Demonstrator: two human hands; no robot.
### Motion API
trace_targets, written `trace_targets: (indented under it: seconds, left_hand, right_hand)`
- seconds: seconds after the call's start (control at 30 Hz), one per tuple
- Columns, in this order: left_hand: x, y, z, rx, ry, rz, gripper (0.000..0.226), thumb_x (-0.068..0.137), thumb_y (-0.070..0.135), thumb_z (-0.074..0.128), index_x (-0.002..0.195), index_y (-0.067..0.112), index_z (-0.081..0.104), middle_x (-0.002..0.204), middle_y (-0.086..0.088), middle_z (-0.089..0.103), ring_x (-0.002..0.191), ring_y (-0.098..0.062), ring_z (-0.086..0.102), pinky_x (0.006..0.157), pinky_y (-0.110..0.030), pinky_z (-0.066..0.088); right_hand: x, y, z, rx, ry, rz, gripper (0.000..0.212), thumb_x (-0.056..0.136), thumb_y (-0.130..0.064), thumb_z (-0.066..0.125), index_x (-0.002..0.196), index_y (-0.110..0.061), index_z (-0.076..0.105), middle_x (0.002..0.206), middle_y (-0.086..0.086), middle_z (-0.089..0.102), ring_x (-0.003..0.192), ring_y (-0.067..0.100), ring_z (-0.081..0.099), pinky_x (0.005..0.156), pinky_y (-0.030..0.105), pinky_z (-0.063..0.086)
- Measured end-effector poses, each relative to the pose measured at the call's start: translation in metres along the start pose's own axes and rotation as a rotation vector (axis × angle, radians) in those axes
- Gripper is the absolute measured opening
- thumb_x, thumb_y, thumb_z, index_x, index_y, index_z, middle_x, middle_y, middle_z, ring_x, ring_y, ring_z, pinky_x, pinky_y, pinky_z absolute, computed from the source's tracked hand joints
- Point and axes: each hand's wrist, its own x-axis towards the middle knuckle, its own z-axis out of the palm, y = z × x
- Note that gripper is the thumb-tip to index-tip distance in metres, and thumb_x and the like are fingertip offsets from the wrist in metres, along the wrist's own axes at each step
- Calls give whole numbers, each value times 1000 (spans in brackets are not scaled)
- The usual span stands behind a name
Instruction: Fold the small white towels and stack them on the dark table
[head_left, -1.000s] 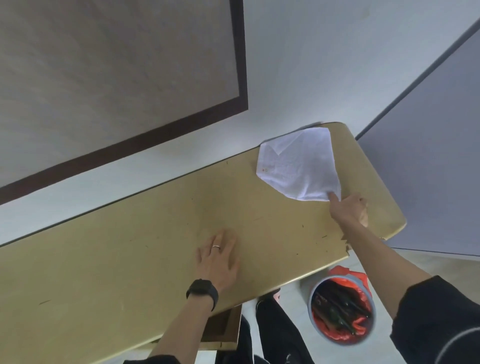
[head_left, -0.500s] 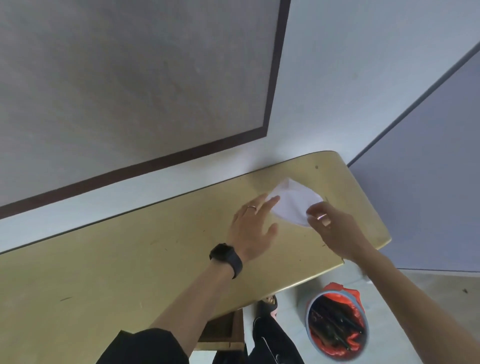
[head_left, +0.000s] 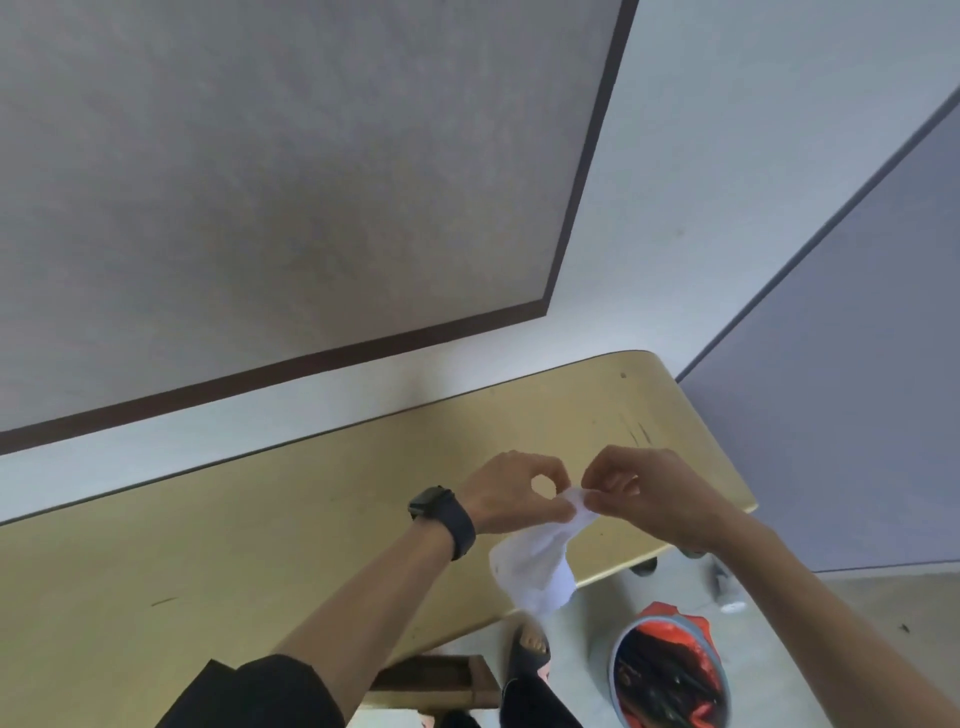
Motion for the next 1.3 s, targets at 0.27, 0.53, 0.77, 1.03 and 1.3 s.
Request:
trace_targets:
  seconds: [0.27,0.53,0.77,1.03,1.3]
  left_hand:
    - [-58,-37,-15,321,89,19,24,81,47,59,80,23,65,90,7,64,87,-12,53,76,-42,50]
    - [-112,-114,-49,521,169,-134,25,95,47,52,105,24,56,91,1,70,78,-21,63,67,-32,50]
    - [-150,-165,-78,460,403,-252,37,97,55,47,100,26,69,79,2,64,80,-19,58,66,-28,38]
    - [-143,-183,-120,652,752,-94,18,92,26,69,109,25,77,98,1,69,85,-21,62,73,-37,54]
    - [-138,-206,-107,852,800,-66,9,86,31,69,89,30,78,81,9,70,82,-17,63,80,-32,45]
  right_hand:
    - [1,-43,39,-135,-13,-142,14,95,-34,63,103,-37,74,86,-25,65,87,-13,55,70,4,39]
    - [21,-54,66,-206,74,-182,15,99,-27,55,102,-33,69,88,-21,59,86,-4,50,73,13,34]
    - [52,-54,86,-213,205,-180,14,98,-26,57,104,-29,69,92,-16,62,88,10,57,79,33,49]
    - [110,-76,88,-273,386,-243,16,99,-26,56,108,-22,69,104,-10,67,101,17,56,75,33,49]
    - [129,-61,114,-326,546,-357,7,90,-18,69,96,-21,71,95,-9,67,89,20,58,70,30,51]
